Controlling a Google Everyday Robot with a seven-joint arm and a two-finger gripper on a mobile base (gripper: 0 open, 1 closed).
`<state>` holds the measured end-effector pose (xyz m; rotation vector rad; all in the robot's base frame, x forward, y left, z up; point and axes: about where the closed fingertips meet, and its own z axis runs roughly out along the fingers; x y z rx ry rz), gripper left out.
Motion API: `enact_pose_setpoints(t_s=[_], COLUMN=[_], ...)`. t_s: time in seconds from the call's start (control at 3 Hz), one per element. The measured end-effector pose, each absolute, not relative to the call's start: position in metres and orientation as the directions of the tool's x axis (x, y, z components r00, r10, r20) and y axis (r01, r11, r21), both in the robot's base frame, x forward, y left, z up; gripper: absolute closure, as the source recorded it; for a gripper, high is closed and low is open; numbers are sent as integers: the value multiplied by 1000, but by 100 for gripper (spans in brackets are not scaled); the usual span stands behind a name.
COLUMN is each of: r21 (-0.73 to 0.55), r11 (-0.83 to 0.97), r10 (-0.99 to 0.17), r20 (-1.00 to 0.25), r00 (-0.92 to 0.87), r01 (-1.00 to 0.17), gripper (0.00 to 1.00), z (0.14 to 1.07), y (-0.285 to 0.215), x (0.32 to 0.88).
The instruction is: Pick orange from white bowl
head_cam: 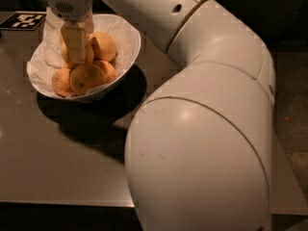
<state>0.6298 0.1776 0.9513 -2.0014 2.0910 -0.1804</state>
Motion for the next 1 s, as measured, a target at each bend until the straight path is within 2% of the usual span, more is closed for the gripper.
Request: enact_pose_setpoints(t_s=[0.67, 1.0], r21=[-254, -254], r11=[53, 53], r10=[-996, -996], r20=[-88, -88], r00=[-32, -32], r01=[-966, -966], gripper=[24, 6], z=[951, 951], y=[178, 178], x=[630, 630])
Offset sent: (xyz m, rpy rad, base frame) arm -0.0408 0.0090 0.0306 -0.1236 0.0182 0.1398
